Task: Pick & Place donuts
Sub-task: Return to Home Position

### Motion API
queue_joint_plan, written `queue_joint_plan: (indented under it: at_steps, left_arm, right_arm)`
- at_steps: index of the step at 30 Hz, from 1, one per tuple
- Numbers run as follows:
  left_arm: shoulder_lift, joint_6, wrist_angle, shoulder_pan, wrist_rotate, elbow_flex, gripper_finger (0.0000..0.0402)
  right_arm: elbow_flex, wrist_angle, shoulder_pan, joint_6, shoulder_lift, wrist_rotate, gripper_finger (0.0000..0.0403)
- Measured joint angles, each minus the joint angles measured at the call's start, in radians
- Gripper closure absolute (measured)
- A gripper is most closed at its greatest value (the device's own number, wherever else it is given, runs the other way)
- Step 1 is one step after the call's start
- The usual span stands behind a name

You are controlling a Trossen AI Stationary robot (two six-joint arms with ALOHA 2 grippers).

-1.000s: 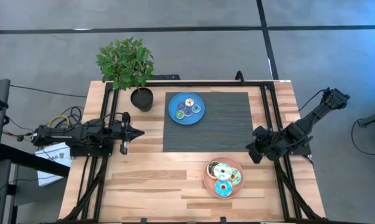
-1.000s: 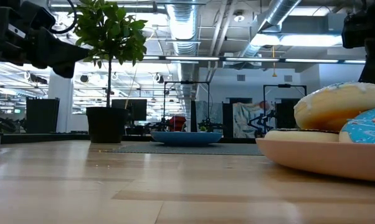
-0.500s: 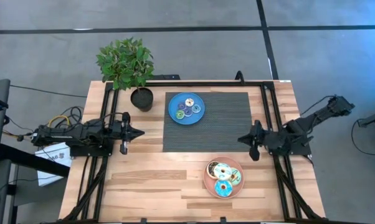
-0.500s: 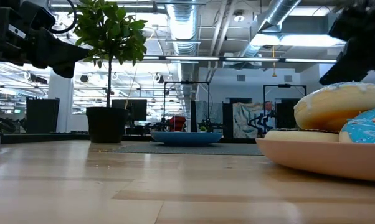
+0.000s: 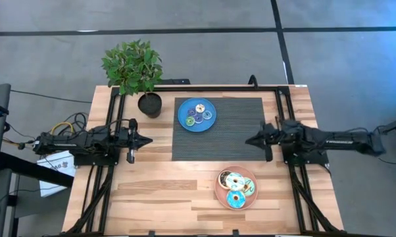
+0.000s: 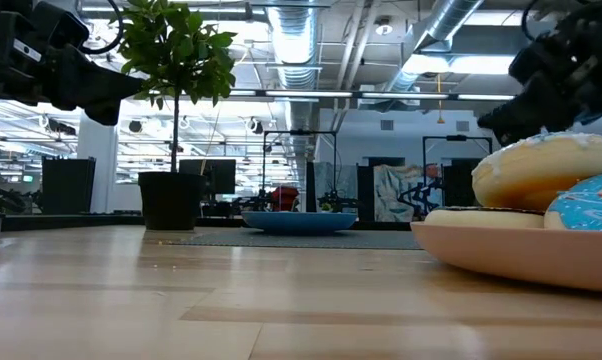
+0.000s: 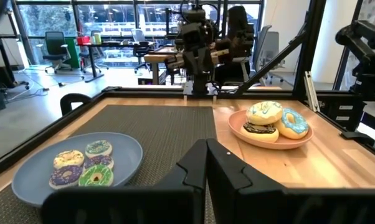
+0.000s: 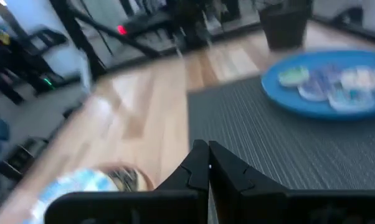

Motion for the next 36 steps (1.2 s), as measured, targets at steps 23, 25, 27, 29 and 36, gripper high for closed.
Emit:
queue_joint_plan:
  at_steps: [23,25,27,29,36]
  left_arm:
    - [0.000,-0.007,-0.001,0.000,-0.001,0.000,0.0401]
    - [0.000,-0.007,-0.001,0.000,-0.001,0.000,0.0401]
    - [0.000,-0.007,-0.001,0.000,-0.001,0.000,0.0401]
    - [0.000,-0.007,0.000,0.000,-0.001,0.000,0.0401]
    - [0.000,-0.008,-0.001,0.000,-0.001,0.000,0.0401]
  right_arm:
    - [0.038,-0.443,0.171,0.075,-0.357,0.246,0.0403]
    - [0.038,-0.443,0.189,0.075,-0.357,0.246,0.0403]
    - [0.038,-0.443,0.198,0.069,-0.357,0.247,0.0403]
    - [0.038,-0.443,0.202,0.065,-0.357,0.247,0.0403]
    - [0.038,-0.442,0.202,0.041,-0.357,0.269,0.0403]
